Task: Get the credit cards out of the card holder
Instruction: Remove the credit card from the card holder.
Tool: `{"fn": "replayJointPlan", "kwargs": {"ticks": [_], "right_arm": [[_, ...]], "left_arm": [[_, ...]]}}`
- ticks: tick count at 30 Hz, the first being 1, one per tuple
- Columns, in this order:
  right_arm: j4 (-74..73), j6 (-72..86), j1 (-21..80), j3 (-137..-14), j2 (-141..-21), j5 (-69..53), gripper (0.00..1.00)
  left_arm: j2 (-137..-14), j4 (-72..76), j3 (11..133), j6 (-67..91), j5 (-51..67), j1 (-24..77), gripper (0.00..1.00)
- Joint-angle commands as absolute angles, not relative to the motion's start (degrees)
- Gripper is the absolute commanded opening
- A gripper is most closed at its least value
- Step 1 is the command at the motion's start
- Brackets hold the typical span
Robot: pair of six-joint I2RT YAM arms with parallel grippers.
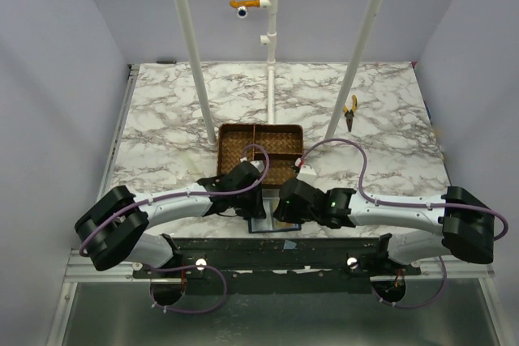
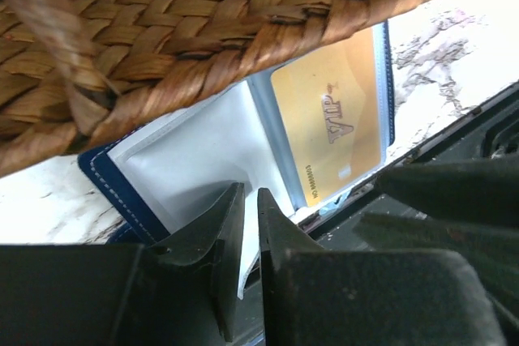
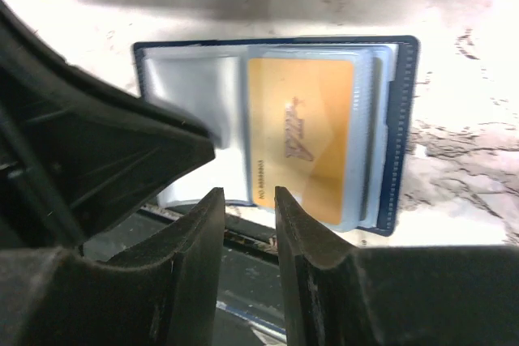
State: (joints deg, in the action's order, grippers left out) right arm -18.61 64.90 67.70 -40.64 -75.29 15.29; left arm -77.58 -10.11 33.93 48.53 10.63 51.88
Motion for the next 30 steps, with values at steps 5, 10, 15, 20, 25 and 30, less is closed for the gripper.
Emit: {"fn": "replayJointPlan", "kwargs": {"ticks": [5,10,15,20,25,30], "right_arm": [[-23.1,67.6,65.9,-38.3,-74.6,22.6,0.33],[-22.9,66.7,63.6,-38.1,-75.5,22.7,0.33],[-22.6,65.0,63.2,-39.4,-76.3,22.3,0.27],[-23.2,64.6,63.3,-39.9,-77.9,22.1,0.24],[-23.0,64.4,63.3,-40.0,-79.1,21.0,0.23],[-21.8,63.8,63.3,-40.5,-81.0,18.9,0.16]], "left_arm": [[-76.4,-0.3,30.5,52.4,15.0,52.1,0.18],[-77.4,2.3,29.6,53.4,14.7,52.1,0.19],[-78.0,3.8,29.0,54.1,15.0,52.0,0.19],[-77.9,4.2,28.2,54.4,14.9,51.5,0.20],[-78.0,4.6,27.5,54.4,15.0,51.2,0.20],[-79.0,5.6,27.3,54.6,15.3,51.2,0.20]]}}
